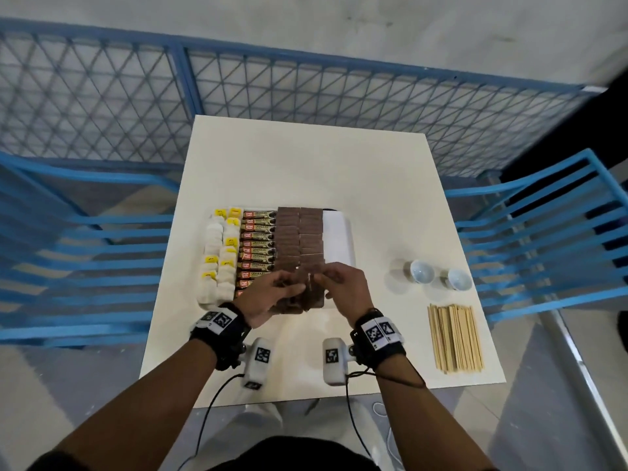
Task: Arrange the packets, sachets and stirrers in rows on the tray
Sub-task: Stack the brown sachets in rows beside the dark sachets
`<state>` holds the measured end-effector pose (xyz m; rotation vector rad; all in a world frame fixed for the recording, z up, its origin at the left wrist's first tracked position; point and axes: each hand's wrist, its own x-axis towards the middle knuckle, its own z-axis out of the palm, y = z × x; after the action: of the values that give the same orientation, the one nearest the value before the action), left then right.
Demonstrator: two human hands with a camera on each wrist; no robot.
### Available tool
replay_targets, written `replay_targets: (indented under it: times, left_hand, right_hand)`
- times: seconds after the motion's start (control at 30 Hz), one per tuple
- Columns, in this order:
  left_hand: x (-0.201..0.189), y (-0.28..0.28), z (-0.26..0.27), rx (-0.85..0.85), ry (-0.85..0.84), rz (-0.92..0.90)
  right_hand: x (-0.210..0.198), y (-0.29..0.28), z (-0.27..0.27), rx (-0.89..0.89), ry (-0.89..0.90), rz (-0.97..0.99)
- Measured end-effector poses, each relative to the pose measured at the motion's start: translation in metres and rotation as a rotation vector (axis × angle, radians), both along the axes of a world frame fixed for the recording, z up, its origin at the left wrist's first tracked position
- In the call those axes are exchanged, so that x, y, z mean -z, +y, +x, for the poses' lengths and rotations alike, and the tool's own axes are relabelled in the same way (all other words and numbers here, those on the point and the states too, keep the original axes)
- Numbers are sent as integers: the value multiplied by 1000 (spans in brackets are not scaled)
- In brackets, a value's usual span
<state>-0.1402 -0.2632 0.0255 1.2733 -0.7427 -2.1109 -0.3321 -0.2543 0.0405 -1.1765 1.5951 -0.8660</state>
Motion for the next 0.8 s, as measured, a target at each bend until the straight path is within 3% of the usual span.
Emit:
replay_targets:
  times: [0.13, 0.33, 0.47, 0.57, 0.8]
  left_hand:
    - [0, -1, 11, -41, 69, 62]
    - [-7, -6, 18, -35, -19, 3]
    - [-4, -5, 17, -192, -61, -32]
    - [-3, -5, 14, -272, -64, -21]
    - [6, -2, 18, -338, -86, 24]
  right_hand:
    - [4, -1, 8, 47, 60, 3]
    - [-2, -7, 16, -145, 196, -17]
    - [-3, -12, 20, -53, 142, 37]
    - [4, -12, 19, -120, 159, 79]
    - [19, -14, 8, -16, 164, 46]
